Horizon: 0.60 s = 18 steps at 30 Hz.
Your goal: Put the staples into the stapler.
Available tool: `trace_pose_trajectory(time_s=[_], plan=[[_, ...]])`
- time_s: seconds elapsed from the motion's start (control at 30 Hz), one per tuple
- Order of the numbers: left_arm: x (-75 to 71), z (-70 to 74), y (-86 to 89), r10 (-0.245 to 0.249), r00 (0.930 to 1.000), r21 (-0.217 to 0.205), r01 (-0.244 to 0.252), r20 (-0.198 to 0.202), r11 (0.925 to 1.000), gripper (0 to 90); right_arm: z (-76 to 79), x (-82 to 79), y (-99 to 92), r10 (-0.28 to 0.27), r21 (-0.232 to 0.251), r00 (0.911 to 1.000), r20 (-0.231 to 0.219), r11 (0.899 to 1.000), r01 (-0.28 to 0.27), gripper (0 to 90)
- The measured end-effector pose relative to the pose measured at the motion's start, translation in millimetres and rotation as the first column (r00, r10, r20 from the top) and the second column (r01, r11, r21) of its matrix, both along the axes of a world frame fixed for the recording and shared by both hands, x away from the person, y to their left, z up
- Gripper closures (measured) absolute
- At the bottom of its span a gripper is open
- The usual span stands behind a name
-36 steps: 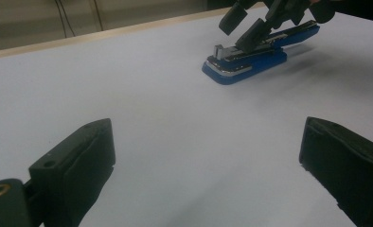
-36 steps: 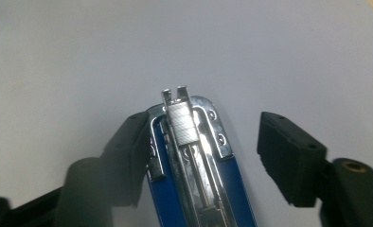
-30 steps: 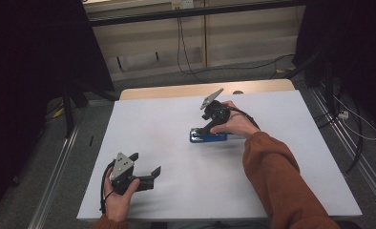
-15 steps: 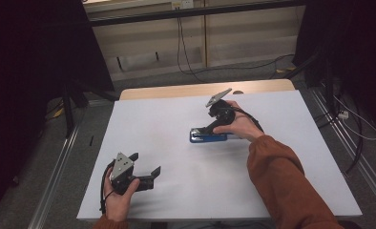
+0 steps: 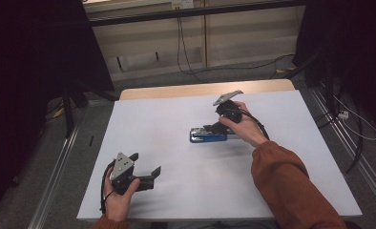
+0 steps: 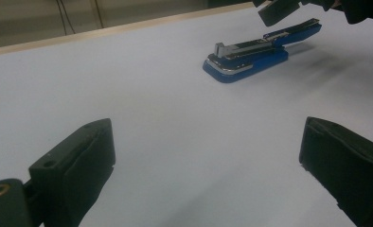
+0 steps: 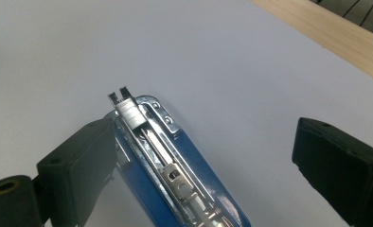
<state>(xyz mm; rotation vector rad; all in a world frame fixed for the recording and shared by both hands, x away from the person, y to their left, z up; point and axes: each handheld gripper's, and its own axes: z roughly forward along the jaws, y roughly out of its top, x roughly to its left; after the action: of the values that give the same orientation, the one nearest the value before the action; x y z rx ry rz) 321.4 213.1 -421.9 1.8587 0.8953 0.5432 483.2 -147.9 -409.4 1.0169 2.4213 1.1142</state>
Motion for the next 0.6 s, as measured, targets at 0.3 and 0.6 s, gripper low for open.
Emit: trace_pose_trajectory(time_s=[0.3, 0.6], plan=[[-0.1, -0.2, -0.3, 0.001, 1.0, 0.001, -0.001, 0.005, 1.0, 4.6, -0.2, -15.1, -6.6, -0.056, 0.035, 0.9979, 0.032, 0.998, 0.054, 6.6], [-0.2, -0.5, -0.4, -0.001, 0.9999, -0.028, 0.0, -0.011, 0.9996, 4.6, -0.4, -28.7, -12.6, -0.108, 0.07, 0.9915, 0.074, 0.992, 0.102, 6.2]])
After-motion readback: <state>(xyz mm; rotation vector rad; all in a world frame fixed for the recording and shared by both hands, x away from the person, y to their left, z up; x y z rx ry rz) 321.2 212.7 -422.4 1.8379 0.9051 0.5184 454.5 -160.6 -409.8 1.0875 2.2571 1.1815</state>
